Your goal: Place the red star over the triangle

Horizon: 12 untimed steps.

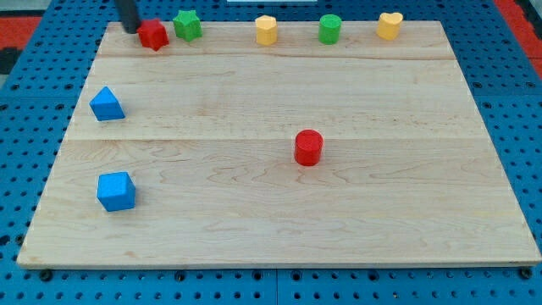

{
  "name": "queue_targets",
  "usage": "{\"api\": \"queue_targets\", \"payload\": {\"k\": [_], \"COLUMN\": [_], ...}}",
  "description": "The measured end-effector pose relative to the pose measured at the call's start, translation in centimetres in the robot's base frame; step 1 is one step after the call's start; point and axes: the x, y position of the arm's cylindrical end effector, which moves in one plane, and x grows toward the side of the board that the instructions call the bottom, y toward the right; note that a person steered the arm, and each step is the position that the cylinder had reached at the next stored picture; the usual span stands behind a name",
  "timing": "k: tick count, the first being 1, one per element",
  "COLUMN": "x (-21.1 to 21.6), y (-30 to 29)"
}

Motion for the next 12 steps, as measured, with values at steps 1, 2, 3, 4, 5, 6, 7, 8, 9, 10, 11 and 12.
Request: {"api": "queue_targets", "payload": {"k": [1, 2, 3, 4, 5, 6, 7, 8, 9, 10, 11, 12], "x": [2.6, 7.2, 8.9, 1.5, -0.8, -0.6, -0.6, 1.9, 3.5, 3.5, 3.5, 3.6], "y": [0.6, 2.3, 1.3, -2.1, -0.9, 5.6, 7.8, 8.1, 8.5, 6.5, 2.2, -0.6]}}
